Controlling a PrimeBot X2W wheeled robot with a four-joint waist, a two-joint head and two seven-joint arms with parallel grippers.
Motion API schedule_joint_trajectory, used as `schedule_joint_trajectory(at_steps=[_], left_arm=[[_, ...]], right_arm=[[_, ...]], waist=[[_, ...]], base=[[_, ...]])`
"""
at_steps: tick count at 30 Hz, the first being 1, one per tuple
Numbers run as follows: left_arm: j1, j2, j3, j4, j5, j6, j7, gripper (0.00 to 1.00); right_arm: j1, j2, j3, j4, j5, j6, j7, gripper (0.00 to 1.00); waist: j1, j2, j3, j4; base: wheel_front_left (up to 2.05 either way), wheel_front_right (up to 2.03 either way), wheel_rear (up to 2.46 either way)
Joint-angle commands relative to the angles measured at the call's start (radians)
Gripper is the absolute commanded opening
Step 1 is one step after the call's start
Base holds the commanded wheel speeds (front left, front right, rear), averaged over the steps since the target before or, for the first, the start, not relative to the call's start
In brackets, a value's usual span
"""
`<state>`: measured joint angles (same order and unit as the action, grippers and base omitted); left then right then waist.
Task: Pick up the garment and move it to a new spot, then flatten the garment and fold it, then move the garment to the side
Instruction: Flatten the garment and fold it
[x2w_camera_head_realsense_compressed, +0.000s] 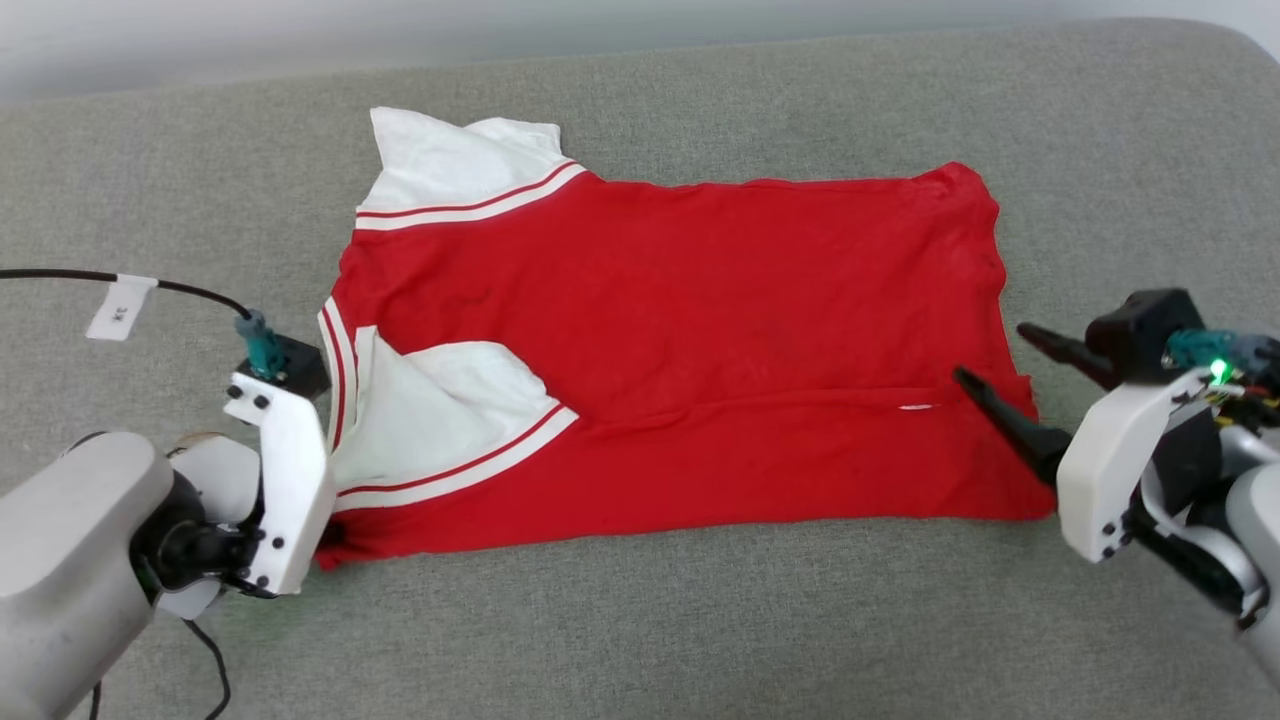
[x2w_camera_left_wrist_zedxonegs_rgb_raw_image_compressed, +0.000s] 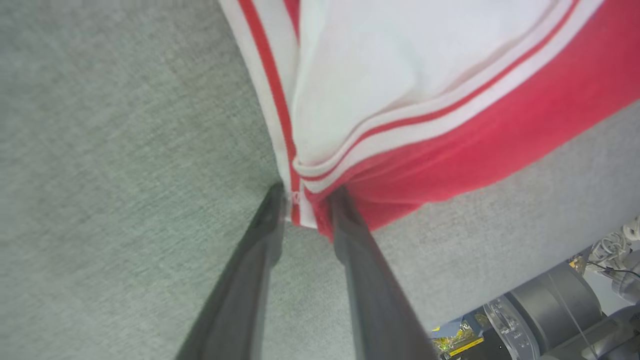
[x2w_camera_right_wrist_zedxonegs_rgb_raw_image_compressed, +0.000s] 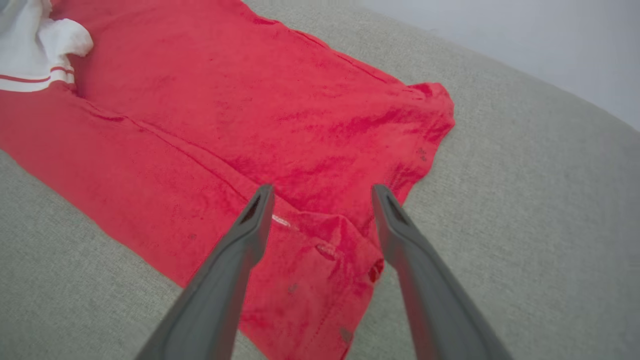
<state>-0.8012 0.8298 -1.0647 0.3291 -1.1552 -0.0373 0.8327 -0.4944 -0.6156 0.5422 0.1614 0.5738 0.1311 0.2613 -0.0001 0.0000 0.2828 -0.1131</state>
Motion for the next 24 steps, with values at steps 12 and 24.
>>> schedule_joint_trajectory(at_steps=[12,24], left_arm=[[-0.018,0.026,-0.002,-0.062,0.021,-0.050,-0.037,0.00],[-0.047,0.032,0.002,-0.155,0.052,-0.036,-0.042,0.00]], right_arm=[[-0.173,-0.201,0.123,-0.057,0.156,-0.001,0.350,1.00],[-0.213,-0.177,0.163,0.059,0.347,-0.001,0.689,1.00]], waist=[[0.0001,0.0000,-0.039,0.018],[0.0001,0.0000,0.016,0.056]], base=[[0.00,0.00,0.00],[0.00,0.00,0.00]])
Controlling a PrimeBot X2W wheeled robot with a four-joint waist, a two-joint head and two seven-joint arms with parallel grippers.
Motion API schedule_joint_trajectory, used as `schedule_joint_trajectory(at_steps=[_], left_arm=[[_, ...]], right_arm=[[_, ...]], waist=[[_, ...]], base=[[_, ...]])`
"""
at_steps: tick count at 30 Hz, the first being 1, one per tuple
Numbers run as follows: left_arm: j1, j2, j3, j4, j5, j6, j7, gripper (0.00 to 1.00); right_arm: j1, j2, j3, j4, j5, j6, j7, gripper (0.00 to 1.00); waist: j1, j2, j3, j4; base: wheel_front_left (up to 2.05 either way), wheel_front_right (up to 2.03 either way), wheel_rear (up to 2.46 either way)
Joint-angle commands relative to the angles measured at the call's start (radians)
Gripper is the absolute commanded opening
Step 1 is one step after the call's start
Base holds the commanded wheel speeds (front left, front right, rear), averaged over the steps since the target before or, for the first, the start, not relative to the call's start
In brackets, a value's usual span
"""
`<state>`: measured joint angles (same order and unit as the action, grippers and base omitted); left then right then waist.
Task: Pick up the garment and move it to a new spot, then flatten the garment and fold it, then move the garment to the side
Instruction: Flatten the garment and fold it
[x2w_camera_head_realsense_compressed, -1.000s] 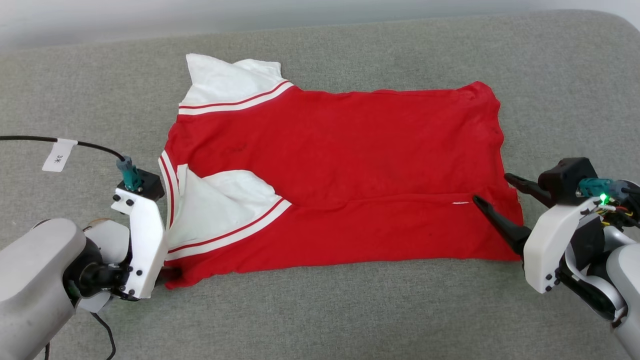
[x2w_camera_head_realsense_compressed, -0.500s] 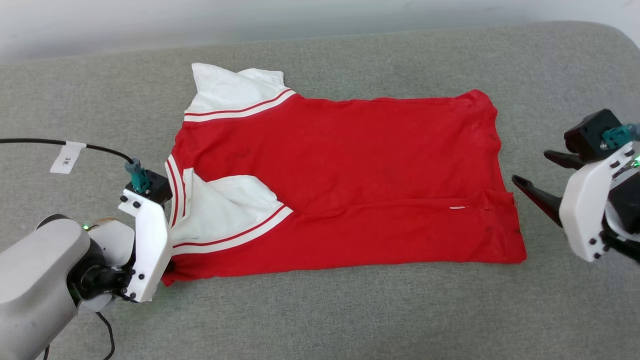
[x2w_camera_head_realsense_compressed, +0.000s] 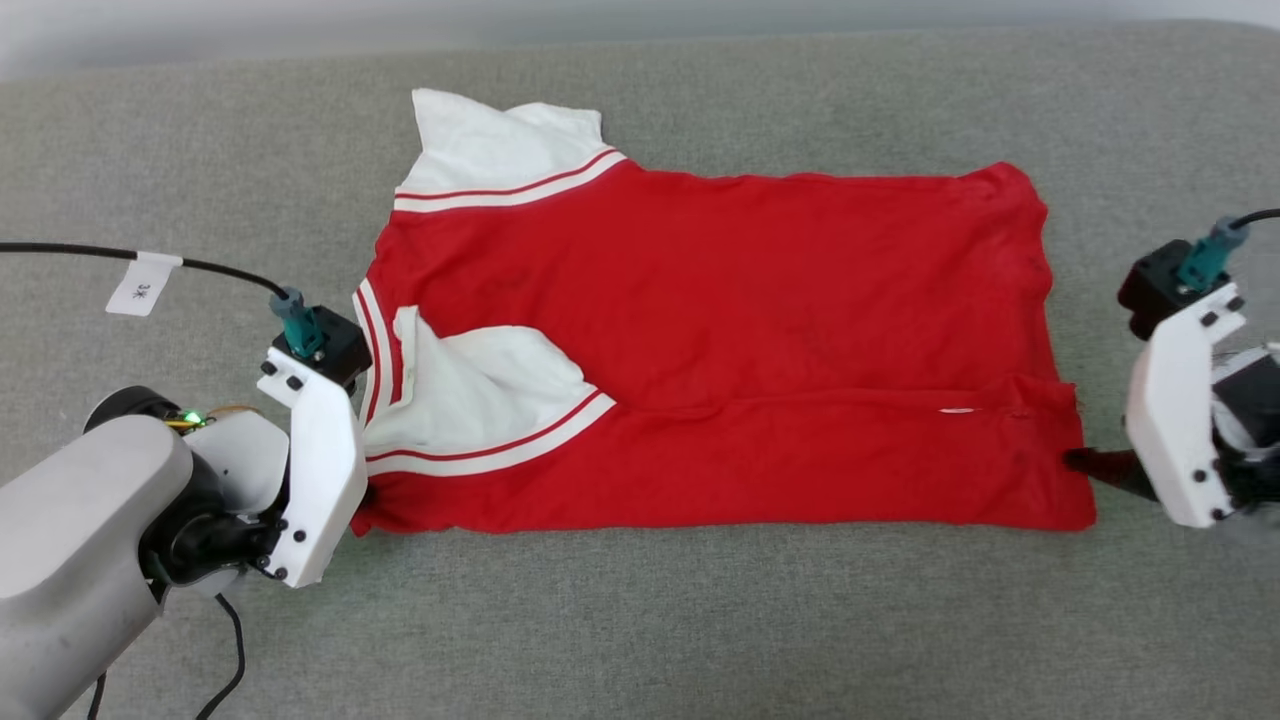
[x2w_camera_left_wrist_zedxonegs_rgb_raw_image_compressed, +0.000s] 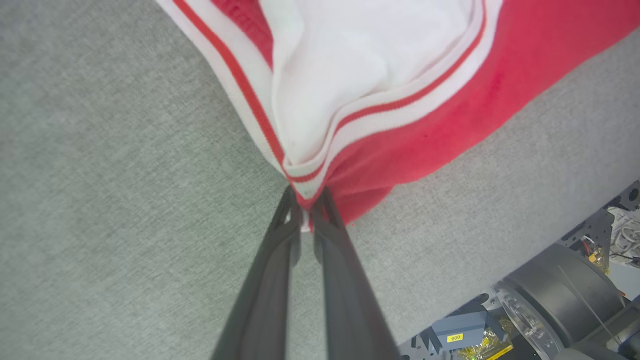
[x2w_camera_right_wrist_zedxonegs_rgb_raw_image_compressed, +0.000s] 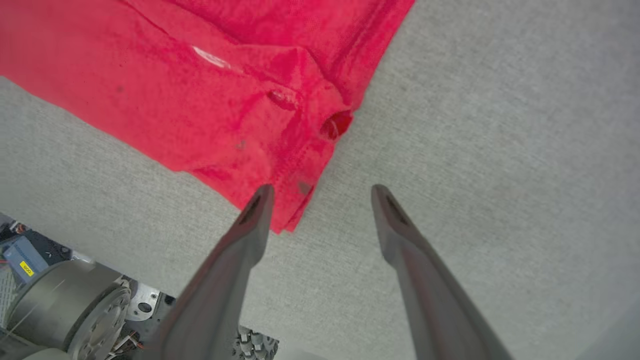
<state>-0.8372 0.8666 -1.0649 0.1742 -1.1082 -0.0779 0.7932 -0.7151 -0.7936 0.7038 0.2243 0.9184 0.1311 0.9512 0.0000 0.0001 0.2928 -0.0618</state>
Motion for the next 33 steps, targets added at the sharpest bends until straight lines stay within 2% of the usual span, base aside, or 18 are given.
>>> schedule_joint_trajectory(at_steps=[1,10,13,14,15,17,22,27,33], left_arm=[[-0.012,-0.005,0.003,-0.003,0.006,0.006,-0.004,0.00],[-0.009,-0.003,0.003,-0.022,0.010,0.008,-0.016,0.00],[0.006,-0.001,-0.002,-0.019,0.011,0.005,-0.023,0.00],[0.011,0.000,-0.003,-0.016,0.009,0.005,-0.028,0.00],[0.017,0.001,-0.002,-0.013,0.005,0.006,-0.031,0.00],[0.028,0.006,-0.002,-0.008,0.001,0.005,-0.040,0.00],[0.057,0.026,0.003,-0.021,-0.027,-0.002,-0.051,0.00],[0.096,0.069,0.001,-0.073,-0.051,0.003,-0.054,0.00],[0.181,0.127,-0.023,-0.171,-0.078,0.022,-0.055,0.00]], right_arm=[[0.013,0.020,-0.001,0.015,0.001,-0.001,-0.004,1.00],[0.106,0.196,0.016,0.221,-0.005,-0.001,-0.073,1.00],[0.120,0.224,0.051,0.245,-0.017,-0.001,-0.102,1.00],[0.116,0.223,0.059,0.238,-0.014,0.000,-0.116,0.36],[0.107,0.219,0.063,0.227,-0.013,0.000,-0.132,0.00],[0.084,0.192,0.072,0.198,-0.008,0.001,-0.157,0.00],[0.051,0.077,0.097,0.086,0.003,-0.001,-0.212,0.00],[0.069,-0.032,0.109,-0.017,0.034,-0.001,-0.240,0.00],[0.132,-0.115,0.114,-0.086,0.066,-0.001,-0.243,0.00]], waist=[[0.0000,-0.0001,0.012,0.007],[0.0000,-0.0001,0.042,0.014],[0.0000,-0.0001,0.041,0.013],[0.0000,-0.0001,0.038,0.011],[0.0000,-0.0001,0.032,0.009],[0.0000,-0.0001,0.019,0.004],[0.0000,-0.0001,-0.026,0.000],[0.0000,-0.0001,-0.066,-0.003],[0.0000,-0.0001,-0.089,-0.011]], base=[[0.00,0.00,0.00],[0.00,0.00,0.00],[0.00,0.00,0.00],[0.00,0.00,0.00],[0.00,0.00,0.00],[0.00,0.00,0.00],[0.00,0.00,0.00],[0.00,0.00,0.00],[0.00,0.00,0.00]])
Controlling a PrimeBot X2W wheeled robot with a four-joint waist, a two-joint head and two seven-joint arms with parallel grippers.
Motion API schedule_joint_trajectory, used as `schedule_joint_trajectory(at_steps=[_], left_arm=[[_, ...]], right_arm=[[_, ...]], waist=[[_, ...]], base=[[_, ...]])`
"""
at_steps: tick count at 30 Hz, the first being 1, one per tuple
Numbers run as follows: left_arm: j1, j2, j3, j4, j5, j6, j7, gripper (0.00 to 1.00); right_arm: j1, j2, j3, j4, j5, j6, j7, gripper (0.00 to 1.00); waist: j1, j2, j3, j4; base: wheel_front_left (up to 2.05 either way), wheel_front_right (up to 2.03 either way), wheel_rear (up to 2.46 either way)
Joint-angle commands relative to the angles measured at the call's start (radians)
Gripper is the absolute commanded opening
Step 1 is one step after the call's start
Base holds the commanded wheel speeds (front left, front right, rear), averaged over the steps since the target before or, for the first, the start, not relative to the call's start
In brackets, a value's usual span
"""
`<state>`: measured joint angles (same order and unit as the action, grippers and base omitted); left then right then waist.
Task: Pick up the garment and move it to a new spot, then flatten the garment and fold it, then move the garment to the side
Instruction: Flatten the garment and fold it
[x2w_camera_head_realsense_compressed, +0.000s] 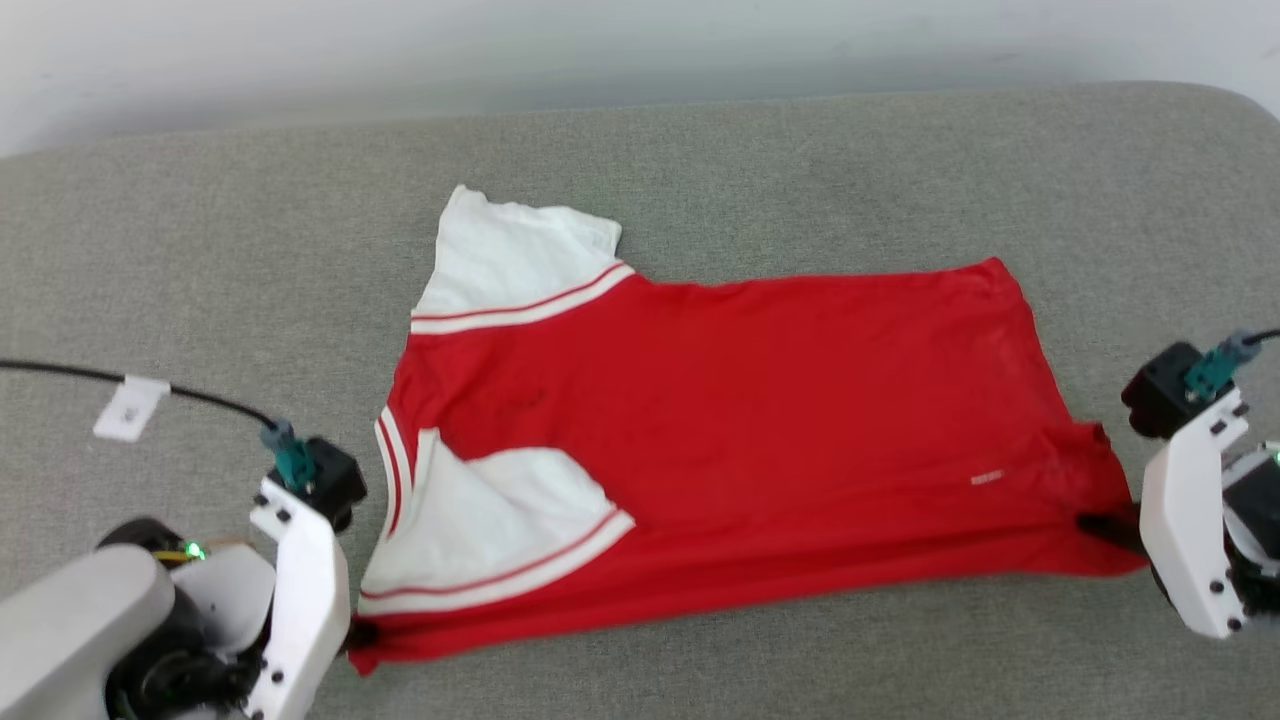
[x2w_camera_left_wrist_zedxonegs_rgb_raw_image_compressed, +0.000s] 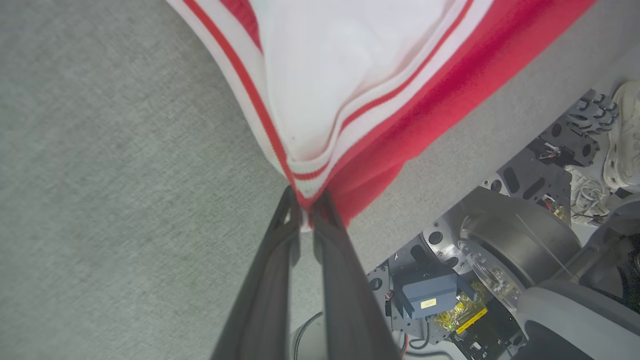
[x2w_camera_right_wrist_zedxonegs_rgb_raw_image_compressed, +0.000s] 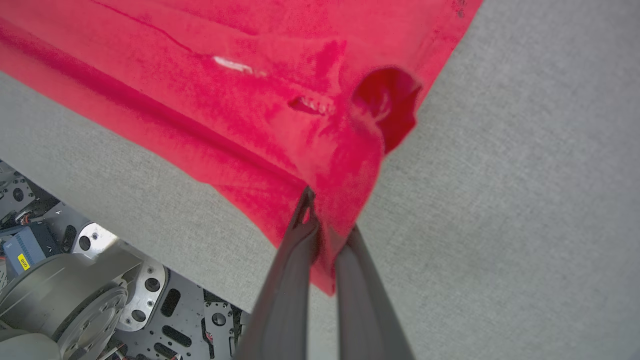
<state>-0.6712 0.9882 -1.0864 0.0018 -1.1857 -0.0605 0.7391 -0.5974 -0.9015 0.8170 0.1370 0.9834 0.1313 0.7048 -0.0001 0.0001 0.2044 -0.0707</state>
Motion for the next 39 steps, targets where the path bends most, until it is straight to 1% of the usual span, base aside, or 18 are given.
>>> schedule_joint_trajectory(at_steps=[1,3,8,9,10,12,14,15,17,19,21,25,28,31,34,39], left_arm=[[0.029,0.011,-0.005,-0.012,-0.004,0.011,-0.006,0.00],[0.060,0.019,-0.015,-0.031,-0.013,0.026,-0.015,0.00],[0.103,0.011,-0.030,-0.023,-0.015,0.047,-0.038,0.00],[0.105,0.008,-0.032,-0.018,-0.009,0.051,-0.040,0.00],[0.104,0.006,-0.033,-0.015,0.000,0.051,-0.047,0.98],[0.092,0.003,-0.022,-0.018,0.005,0.048,-0.062,1.00],[0.077,0.009,-0.013,-0.023,0.014,0.046,-0.075,1.00],[0.077,0.009,-0.013,-0.023,0.014,0.046,-0.075,1.00],[0.063,0.020,0.002,-0.028,0.020,0.048,-0.090,1.00],[0.045,0.027,0.024,-0.034,0.024,0.054,-0.112,1.00],[0.023,0.026,0.056,-0.027,0.034,0.074,-0.154,1.00],[-0.026,0.022,0.096,-0.005,0.092,0.099,-0.225,1.00],[-0.065,0.008,0.124,0.030,0.126,0.116,-0.269,1.00],[-0.112,-0.010,0.149,0.069,0.147,0.127,-0.296,1.00],[-0.174,-0.020,0.163,0.115,0.171,0.125,-0.278,1.00],[-0.298,-0.054,0.186,0.182,0.181,0.110,-0.218,1.00]], right_arm=[[0.028,-0.011,0.001,-0.001,0.002,-0.001,0.001,0.00],[0.060,-0.011,0.007,0.004,0.006,-0.001,0.007,0.00],[0.121,0.036,0.010,0.066,0.003,-0.001,0.000,0.00],[0.129,0.049,0.007,0.080,0.005,-0.001,-0.006,0.40],[0.132,0.060,0.002,0.088,0.003,-0.001,-0.018,1.00],[0.133,0.072,-0.010,0.094,-0.005,-0.001,-0.046,1.00],[0.125,0.065,-0.021,0.082,-0.025,-0.001,-0.082,1.00],[0.125,0.065,-0.021,0.082,-0.025,-0.001,-0.082,1.00],[0.114,0.059,-0.043,0.062,-0.048,-0.001,-0.136,1.00],[0.106,0.058,-0.078,0.042,-0.075,-0.001,-0.209,1.00],[0.104,0.062,-0.116,0.024,-0.104,-0.001,-0.289,1.00],[0.105,0.108,-0.227,0.008,-0.189,-0.001,-0.459,1.00],[0.132,0.157,-0.319,-0.011,-0.277,-0.001,-0.562,1.00],[0.165,0.223,-0.425,-0.049,-0.371,-0.001,-0.639,1.00],[0.223,0.314,-0.545,-0.110,-0.461,-0.001,-0.701,1.00],[0.342,0.473,-0.698,-0.261,-0.594,-0.001,-0.753,1.00]], waist=[[0.0001,-0.0001,-0.001,-0.003],[0.0001,-0.0001,0.000,-0.005],[0.0001,-0.0001,0.013,-0.006],[0.0001,-0.0001,0.014,-0.005],[0.0001,-0.0001,0.014,-0.004],[0.0001,-0.0001,0.011,-0.001],[0.0001,-0.0001,0.002,0.001],[0.0001,-0.0001,0.002,0.001],[0.0001,-0.0001,-0.008,0.001],[0.0001,-0.0001,-0.018,-0.002],[0.0001,-0.0001,-0.023,-0.005],[0.0001,-0.0001,-0.023,-0.023],[0.0001,-0.0001,-0.010,-0.040],[0.0001,-0.0001,0.013,-0.060],[0.0001,-0.0001,0.044,-0.077],[0.0001,-0.0001,0.110,-0.105]], base=[[0.00,0.00,0.00],[0.00,0.00,0.00],[0.00,0.00,0.00],[0.00,0.00,0.00],[0.00,0.00,0.00],[0.00,0.00,0.00],[0.00,0.00,0.00],[0.00,0.00,0.00],[0.00,0.00,0.00],[0.00,0.00,0.00],[0.00,0.00,0.00],[0.00,0.00,0.00],[0.00,0.00,0.00],[0.00,0.00,0.00],[0.00,0.00,0.00],[0.00,0.00,0.00]])
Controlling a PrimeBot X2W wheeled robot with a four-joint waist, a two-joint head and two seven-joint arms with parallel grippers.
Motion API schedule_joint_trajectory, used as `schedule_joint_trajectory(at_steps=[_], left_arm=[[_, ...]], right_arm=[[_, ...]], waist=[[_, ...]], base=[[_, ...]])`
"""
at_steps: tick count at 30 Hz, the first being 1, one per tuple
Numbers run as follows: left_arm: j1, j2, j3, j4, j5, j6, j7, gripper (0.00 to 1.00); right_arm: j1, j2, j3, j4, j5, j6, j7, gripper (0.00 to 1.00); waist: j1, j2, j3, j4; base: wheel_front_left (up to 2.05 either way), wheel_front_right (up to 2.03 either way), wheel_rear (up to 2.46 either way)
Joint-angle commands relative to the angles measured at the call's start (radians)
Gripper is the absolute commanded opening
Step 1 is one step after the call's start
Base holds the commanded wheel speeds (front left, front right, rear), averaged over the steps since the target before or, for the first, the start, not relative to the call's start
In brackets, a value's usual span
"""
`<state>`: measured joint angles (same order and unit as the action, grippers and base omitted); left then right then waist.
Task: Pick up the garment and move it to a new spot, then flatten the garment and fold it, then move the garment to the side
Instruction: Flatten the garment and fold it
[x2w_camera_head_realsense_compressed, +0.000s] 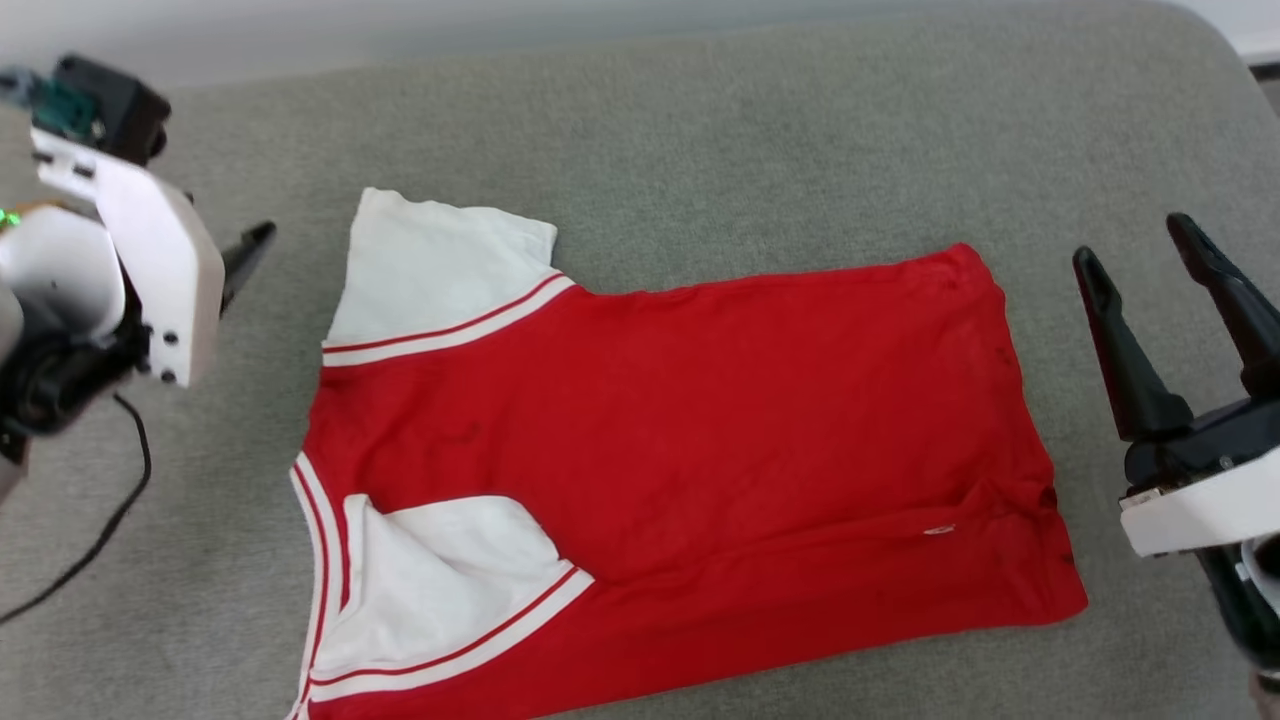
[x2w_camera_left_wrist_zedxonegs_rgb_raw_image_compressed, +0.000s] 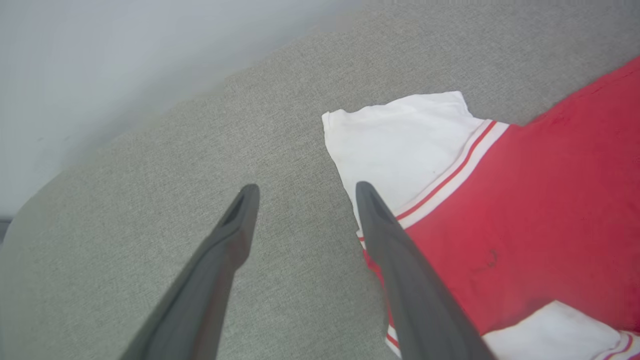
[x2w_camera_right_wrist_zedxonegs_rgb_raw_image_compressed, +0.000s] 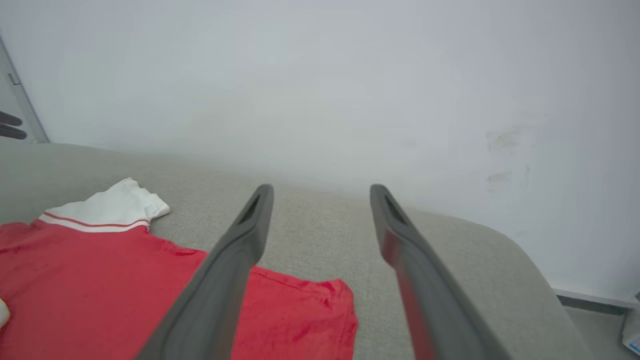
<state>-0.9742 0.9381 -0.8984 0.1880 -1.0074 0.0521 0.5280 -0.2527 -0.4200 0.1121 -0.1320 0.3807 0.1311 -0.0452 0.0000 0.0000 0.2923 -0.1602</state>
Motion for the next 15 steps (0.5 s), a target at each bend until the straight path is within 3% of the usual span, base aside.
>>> schedule_joint_trajectory(at_steps=[1,6,15], left_arm=[[-0.023,-0.009,0.003,0.008,0.004,-0.007,0.010,1.00],[-0.164,-0.037,0.011,0.055,-0.014,-0.033,0.149,1.00],[-0.395,-0.086,-0.021,0.122,-0.031,-0.042,0.477,1.00]], right_arm=[[0.020,0.021,-0.013,-0.017,-0.011,-0.001,-0.003,1.00],[0.084,0.105,-0.031,-0.107,-0.068,-0.001,-0.003,1.00],[0.034,0.130,-0.009,-0.102,-0.070,-0.001,-0.024,1.00]], waist=[[0.0000,0.0000,0.037,-0.022],[0.0000,0.0000,0.109,-0.055],[0.0000,0.0000,0.246,-0.115]], base=[[0.00,0.00,0.00],[0.00,0.00,0.00],[0.00,0.00,0.00]])
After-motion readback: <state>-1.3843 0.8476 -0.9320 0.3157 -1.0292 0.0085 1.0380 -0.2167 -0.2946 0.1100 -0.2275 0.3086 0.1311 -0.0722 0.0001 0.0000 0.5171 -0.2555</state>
